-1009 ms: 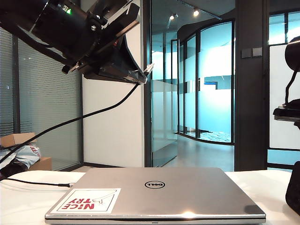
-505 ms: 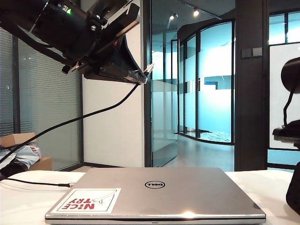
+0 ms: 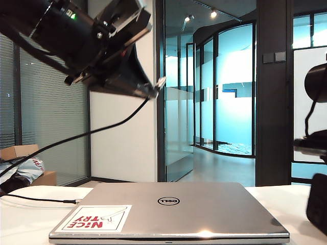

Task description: Pick up the charging cable and the phone, plug the charging cable into the charging port on the phone, and finally place them back on the table.

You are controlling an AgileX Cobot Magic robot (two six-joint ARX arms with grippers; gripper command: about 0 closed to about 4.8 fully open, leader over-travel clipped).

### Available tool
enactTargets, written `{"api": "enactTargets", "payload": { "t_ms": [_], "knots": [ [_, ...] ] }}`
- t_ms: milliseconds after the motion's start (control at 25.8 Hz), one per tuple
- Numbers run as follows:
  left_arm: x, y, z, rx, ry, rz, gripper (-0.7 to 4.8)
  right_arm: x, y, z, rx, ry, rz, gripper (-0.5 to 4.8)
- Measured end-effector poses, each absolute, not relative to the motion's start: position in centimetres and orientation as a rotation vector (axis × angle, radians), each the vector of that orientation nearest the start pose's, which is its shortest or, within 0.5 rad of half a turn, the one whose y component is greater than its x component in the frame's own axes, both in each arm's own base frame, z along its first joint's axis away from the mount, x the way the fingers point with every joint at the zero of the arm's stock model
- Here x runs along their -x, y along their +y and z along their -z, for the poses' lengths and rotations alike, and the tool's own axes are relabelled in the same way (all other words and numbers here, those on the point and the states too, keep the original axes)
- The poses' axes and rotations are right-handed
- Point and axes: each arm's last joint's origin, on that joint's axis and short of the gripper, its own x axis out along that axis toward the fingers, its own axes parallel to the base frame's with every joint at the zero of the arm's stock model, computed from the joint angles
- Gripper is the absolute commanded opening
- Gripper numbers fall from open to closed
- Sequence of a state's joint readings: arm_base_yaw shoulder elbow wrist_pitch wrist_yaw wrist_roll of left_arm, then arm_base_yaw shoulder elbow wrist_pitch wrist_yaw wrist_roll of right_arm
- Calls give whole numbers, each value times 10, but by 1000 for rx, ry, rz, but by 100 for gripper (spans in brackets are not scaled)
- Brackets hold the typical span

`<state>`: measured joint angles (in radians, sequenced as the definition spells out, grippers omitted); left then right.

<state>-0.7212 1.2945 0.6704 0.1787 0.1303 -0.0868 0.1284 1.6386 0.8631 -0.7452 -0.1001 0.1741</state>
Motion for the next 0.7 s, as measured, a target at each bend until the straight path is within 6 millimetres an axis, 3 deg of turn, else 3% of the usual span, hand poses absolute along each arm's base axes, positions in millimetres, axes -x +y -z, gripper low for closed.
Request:
{"api": "enactTargets", "payload": {
  "t_ms": [155, 311, 505, 699],
  "knots": [
    [-197, -178, -215, -60, 553, 803, -7, -265, 39, -149, -180, 1463, -125, -7],
    [-193, -175, -203, 5, 647, 767, -8, -272, 46, -164, -333, 1331, -315, -6],
    [-174, -175, -179, -2, 755, 783, -8, -289, 56, -177, -569, 1141, -488, -6],
    [-163, -186, -180, -2, 748, 841, -8, -296, 59, -176, -713, 1028, -537, -6]
  ]
}}
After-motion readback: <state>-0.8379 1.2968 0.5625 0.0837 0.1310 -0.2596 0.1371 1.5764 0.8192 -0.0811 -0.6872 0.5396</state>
